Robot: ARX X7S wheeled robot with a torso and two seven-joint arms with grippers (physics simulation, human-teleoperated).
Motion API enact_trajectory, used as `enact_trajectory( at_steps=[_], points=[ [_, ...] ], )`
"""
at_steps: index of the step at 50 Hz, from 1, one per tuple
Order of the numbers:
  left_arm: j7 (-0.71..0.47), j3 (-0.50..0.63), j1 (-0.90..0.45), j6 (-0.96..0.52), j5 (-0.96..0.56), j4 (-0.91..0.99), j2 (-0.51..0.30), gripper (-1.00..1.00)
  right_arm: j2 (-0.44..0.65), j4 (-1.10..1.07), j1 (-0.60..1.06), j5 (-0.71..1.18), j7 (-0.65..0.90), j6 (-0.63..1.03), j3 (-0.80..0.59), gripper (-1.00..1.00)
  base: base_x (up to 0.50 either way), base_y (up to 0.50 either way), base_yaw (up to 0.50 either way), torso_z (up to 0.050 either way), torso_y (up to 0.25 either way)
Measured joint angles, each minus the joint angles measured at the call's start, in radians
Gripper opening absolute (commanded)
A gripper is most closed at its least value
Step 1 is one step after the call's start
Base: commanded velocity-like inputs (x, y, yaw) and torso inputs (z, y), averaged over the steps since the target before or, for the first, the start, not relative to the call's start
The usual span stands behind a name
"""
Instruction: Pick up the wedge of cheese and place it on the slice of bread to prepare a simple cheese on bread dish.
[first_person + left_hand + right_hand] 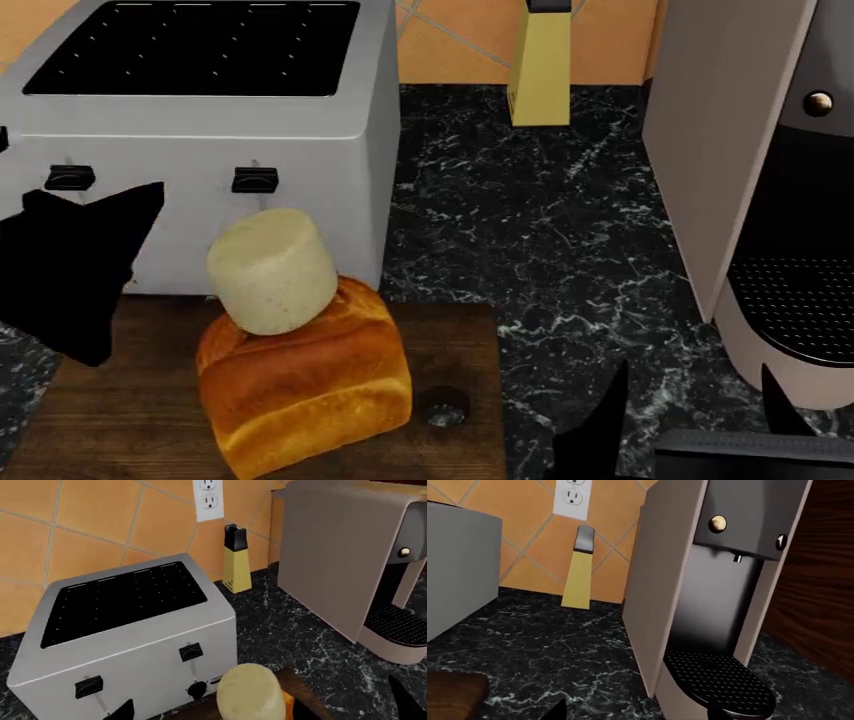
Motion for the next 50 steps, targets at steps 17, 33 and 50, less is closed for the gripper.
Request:
enact_trajectory(
  at_steps=[17, 33, 50],
  points=[
    [-0.081, -0.119, 0.078, 0.079, 0.105, 0.123, -0.232, 1.00, 0.005, -0.010, -0.004, 0.008, 0.010, 0.006, -0.003, 1.00, 0.00, 0.00, 0.00, 0.000, 0.001],
    [-0.098, -0.180, 0.155, 0.142, 0.129, 0.184, -0.347, 1.00, 0.011, -0.024, -0.005, 0.015, 0.017, 0.018, -0.007, 1.00, 0.00, 0.00, 0.00, 0.000, 0.000],
    [-0.071, -0.194, 0.200, 0.163, 0.169, 0.196, -0.360, 1.00, 0.051, -0.256, 0.042, 0.074, -0.022, 0.254, 0.021, 1.00, 0.00, 0.00, 0.00, 0.000, 0.000]
  ],
)
